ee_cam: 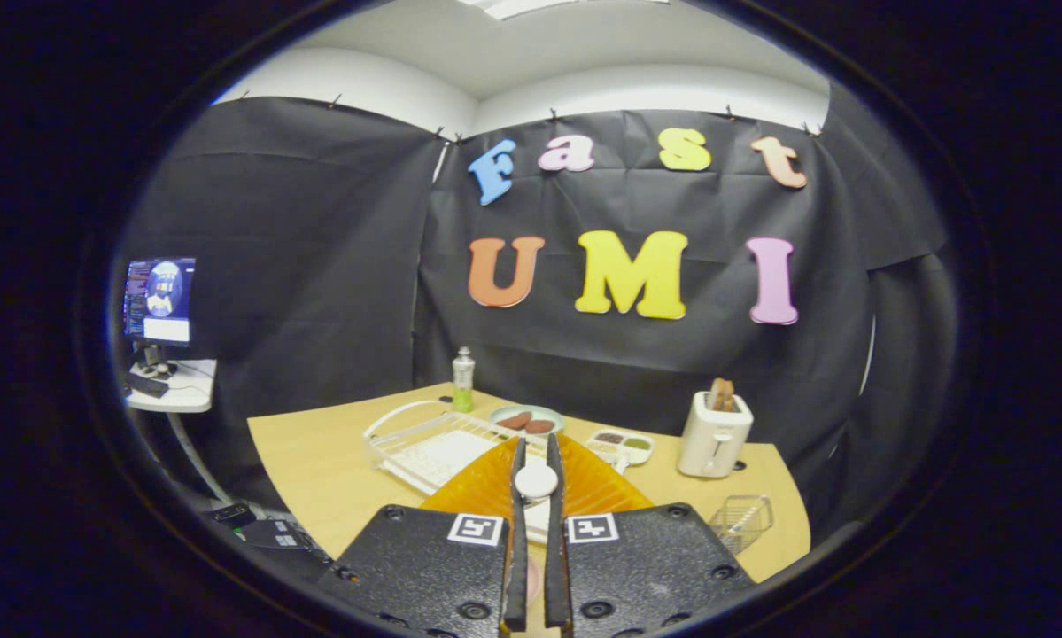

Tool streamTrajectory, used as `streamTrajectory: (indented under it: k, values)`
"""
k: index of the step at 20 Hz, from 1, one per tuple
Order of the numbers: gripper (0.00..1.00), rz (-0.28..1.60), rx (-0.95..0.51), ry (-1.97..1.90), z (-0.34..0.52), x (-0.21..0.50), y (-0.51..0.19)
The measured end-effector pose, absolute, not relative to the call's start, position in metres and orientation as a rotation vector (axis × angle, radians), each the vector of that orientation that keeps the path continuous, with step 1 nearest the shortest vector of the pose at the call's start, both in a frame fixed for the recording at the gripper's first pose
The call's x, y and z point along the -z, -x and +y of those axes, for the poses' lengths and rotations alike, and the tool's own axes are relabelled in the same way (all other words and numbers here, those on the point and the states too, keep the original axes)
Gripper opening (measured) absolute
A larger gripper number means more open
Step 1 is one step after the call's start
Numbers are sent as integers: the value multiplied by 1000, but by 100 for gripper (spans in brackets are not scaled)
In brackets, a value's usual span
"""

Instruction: Take the plate from the dish rack, then take the spoon from the basket and place it into the plate.

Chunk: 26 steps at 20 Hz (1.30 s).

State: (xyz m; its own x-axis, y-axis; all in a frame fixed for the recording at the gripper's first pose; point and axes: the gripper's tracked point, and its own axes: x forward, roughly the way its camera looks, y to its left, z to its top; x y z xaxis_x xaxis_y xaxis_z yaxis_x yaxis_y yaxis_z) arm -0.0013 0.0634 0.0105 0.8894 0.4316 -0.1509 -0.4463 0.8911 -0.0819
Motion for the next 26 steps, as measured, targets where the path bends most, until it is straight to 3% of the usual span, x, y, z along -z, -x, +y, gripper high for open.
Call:
streamTrajectory:
  k: [8,18,26]
  values:
    - [13,288,-653,160,109,57,19]
    - [14,447,-728,200,117,97,6]
    - [27,436,-674,235,108,96,-13]
